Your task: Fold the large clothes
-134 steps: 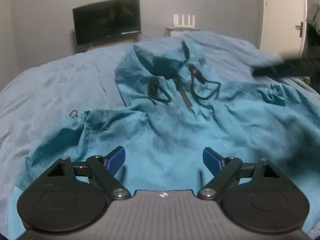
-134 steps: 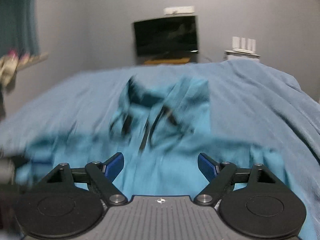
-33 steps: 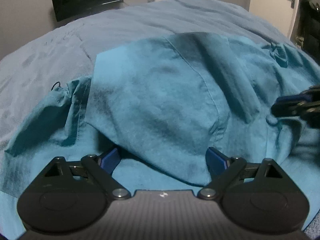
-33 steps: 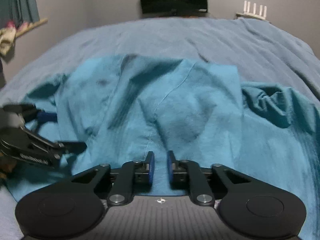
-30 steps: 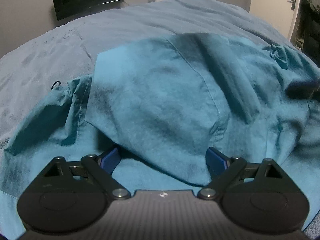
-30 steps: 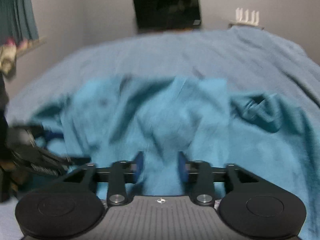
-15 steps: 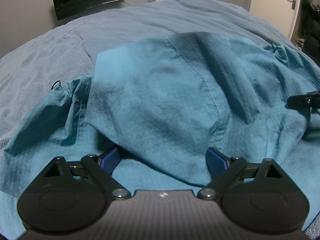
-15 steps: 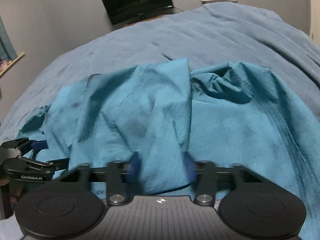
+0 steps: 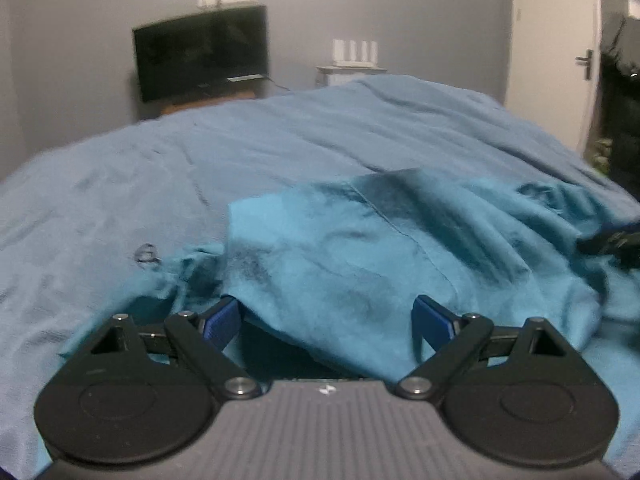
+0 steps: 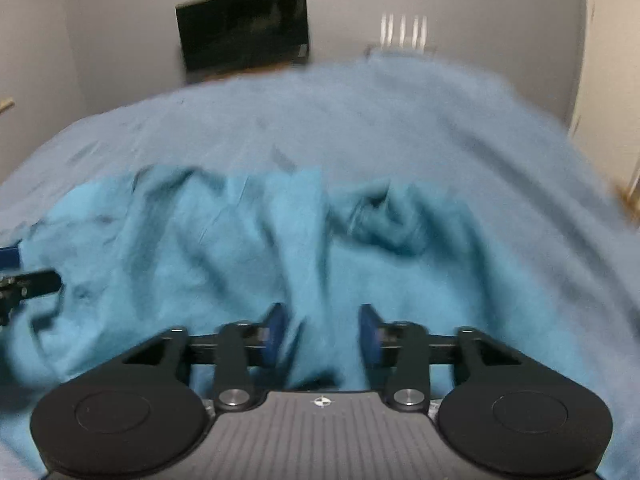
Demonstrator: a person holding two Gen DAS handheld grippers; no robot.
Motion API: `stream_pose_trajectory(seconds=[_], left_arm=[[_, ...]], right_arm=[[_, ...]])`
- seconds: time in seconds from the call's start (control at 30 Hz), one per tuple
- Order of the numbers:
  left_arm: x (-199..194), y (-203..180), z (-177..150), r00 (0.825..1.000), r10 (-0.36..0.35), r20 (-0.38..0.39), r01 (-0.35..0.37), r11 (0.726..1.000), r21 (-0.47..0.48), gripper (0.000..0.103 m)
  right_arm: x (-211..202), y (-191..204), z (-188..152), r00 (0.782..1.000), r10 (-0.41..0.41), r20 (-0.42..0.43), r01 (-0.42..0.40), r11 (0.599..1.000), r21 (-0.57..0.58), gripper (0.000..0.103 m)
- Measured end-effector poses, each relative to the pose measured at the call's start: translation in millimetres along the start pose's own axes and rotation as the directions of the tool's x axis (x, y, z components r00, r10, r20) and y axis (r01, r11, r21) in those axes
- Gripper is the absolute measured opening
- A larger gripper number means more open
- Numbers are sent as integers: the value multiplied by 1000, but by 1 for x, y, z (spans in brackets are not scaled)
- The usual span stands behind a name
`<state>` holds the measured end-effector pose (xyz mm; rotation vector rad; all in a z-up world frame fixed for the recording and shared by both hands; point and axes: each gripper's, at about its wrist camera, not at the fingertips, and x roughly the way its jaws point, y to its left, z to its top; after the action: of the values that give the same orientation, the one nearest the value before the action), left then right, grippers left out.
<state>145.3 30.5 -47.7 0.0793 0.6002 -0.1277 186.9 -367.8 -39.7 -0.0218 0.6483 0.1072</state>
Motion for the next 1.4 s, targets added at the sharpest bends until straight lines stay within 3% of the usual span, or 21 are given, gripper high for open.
stream_pose_trajectory(seconds=[0.03,0.17,0.23,0.3,0.4,0.5,0.67,0.77,1.0,1.13,1.2,1.27,1.33,1.4], left_arm=[[-1,1,0,1000,19,24,-19,1000,-5,91],[-15,-4,0,974,140,177,-146,989,26,92],[-25,-11,-2,955,143,259,-162,985,52,92],[-29,-19,-4,949,107,297,-140,986,89,92],[-16,-30,-9,979,11,206,-45,985,165,92],[0,-34,-19,992,-77,101,56,979,195,91],[33,-27,-27,990,-125,-64,132,983,129,91],[49,-27,-32,983,-126,-137,144,980,138,91],[64,-30,-36,980,-125,-157,151,974,168,93],[52,-35,-38,987,-77,-141,104,976,190,93],[45,-39,-39,992,-42,-122,66,978,200,93],[30,-47,-39,995,-27,-97,47,976,214,93],[15,-59,-40,997,-32,-74,48,971,235,93],[0,-71,-44,997,-40,-71,58,962,265,93]], right_arm=[[-6,5,1,998,-20,51,22,999,-34,64],[-12,26,4,984,15,176,11,990,-141,60],[-5,40,9,982,65,180,-28,980,-199,53],[3,51,12,979,110,172,-65,966,-249,50],[22,71,14,979,158,126,-112,943,-314,49],[43,77,18,979,191,65,-162,936,-312,49],[69,71,14,977,214,-4,-207,942,-264,53],[79,77,7,981,193,-18,-189,936,-297,56],[96,86,-4,988,157,-9,-152,938,-311,66],[87,87,-9,992,126,11,-117,944,-309,71],[70,80,-12,993,117,36,-105,965,-242,71],[40,66,-11,988,134,80,-122,982,-144,80],[9,53,-9,982,128,138,-121,991,-56,87],[-15,41,-11,982,101,159,-105,994,18,88]])
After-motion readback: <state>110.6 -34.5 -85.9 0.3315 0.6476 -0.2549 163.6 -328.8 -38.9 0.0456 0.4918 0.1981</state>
